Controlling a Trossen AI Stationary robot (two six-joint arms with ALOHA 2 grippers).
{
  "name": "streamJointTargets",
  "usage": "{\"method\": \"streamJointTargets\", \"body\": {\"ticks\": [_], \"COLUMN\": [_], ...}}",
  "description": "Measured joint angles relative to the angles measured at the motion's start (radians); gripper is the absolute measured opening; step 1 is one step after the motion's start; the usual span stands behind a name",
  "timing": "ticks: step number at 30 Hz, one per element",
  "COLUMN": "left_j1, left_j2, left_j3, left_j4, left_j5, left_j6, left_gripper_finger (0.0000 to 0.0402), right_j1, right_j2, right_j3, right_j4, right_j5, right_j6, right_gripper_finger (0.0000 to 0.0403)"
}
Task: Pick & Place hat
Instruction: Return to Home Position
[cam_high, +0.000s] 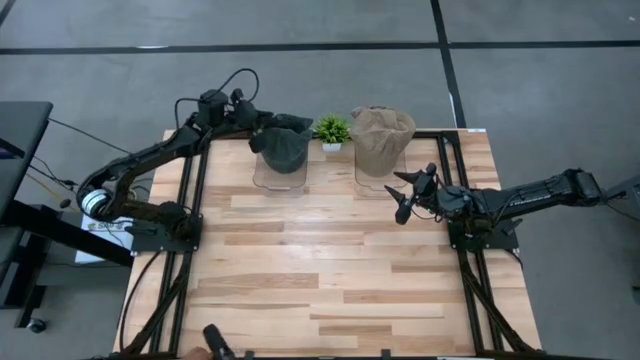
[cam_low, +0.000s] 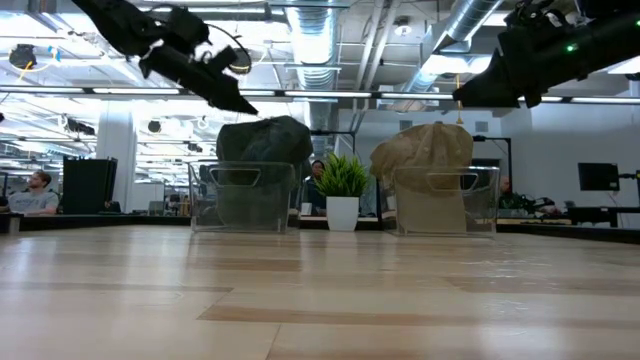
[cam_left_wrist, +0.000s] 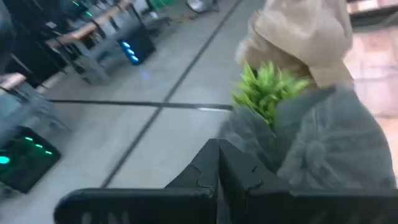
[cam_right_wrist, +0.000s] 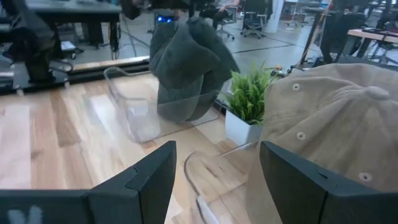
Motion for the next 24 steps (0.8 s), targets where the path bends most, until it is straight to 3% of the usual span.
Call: {"method": "streamJointTargets", "body": {"ticks": [8, 16, 24], "left_j1": [-0.012, -0.117, -0.267], "left_j2": [-0.167, -0.241, -0.231], "left_j3": [0.000, 0.000, 0.000], "left_j4": [0.000, -0.041, -0.054], "left_j5": [-0.017, -0.016, -0.016], "left_j6": [-0.022, -0.086, -0.112], "left_gripper_finger": [0.0006, 0.0006, 0.0006], "right_j1": [-0.107, -0.281, -0.475], "right_j2": [0.000, 0.000, 0.081], "right_j3": [0.000, 0.000, 0.000], "right_j4": [0.086, 0.196, 0.224], "right_j5": [0.025, 0.411, 0.459], "right_j6": [-0.003, -0.117, -0.124], "right_gripper_finger": [0.0223, 0.0223, 0.0223]}}
